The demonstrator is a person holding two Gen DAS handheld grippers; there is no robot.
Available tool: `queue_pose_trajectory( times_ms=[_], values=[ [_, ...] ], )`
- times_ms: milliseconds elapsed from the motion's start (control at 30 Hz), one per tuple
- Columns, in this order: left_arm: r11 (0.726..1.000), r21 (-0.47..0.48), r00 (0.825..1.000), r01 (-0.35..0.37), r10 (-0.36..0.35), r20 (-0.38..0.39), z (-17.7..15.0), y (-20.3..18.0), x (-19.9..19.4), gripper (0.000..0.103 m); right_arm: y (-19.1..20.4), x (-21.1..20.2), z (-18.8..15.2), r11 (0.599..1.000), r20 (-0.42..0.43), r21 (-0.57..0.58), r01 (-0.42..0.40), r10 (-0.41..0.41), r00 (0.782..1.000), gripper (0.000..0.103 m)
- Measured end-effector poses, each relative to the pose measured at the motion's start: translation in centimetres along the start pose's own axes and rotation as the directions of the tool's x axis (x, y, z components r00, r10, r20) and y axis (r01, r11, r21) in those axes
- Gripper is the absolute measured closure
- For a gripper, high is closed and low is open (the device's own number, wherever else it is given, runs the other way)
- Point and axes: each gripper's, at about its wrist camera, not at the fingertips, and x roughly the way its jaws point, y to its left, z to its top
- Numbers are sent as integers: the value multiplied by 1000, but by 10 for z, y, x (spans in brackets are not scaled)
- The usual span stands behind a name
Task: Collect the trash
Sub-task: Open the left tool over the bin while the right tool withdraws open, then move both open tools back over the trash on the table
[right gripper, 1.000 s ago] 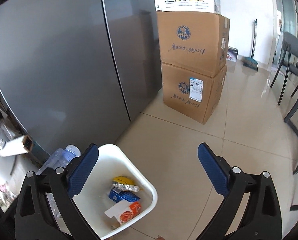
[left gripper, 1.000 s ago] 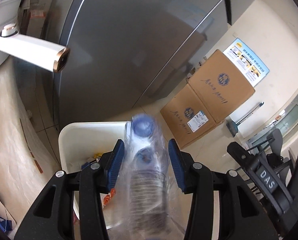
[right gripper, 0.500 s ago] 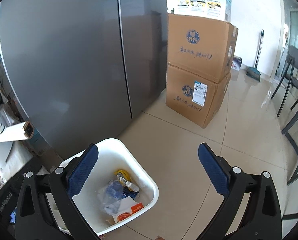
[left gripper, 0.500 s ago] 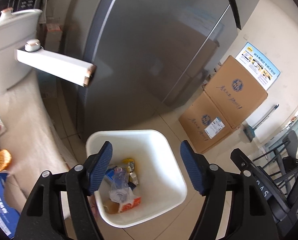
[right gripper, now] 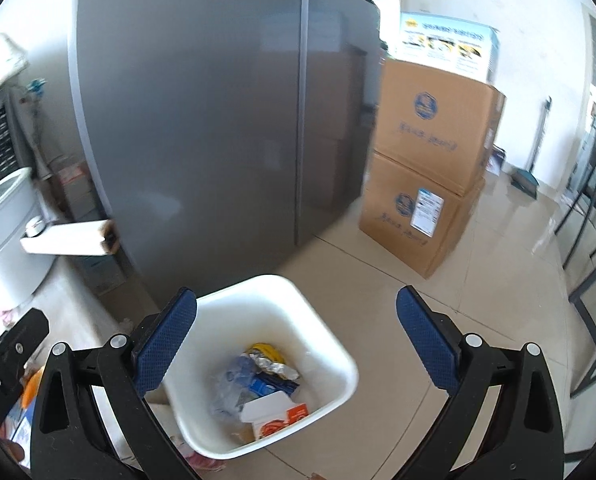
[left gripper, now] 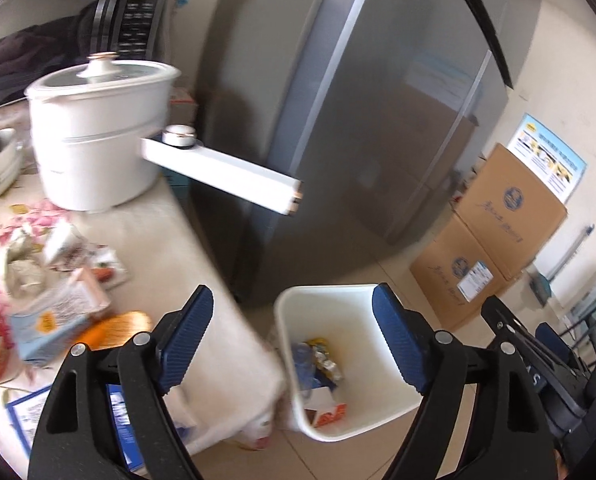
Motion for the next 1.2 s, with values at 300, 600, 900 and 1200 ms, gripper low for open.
queue_pose_trajectory(
  times_ms=[300,600,900,1200],
  values=[
    [996,-39,996,-86,87,31,-4,52,-41,23,47,-23,-12,996,11,-34,-86,87,996,7],
    [983,-81,983,-164,170,69,-5,98,-78,23,94,-46,-21,979,31,-114,-167,171,985,7],
    [964,-131,960,-232,249,127,-7,138,-115,23,136,-72,-26,948,42,-170,-269,280,959,7],
    [938,-179,931,-296,326,165,-5,179,-146,23,181,-89,-34,906,25,-232,-353,369,929,7]
  ],
)
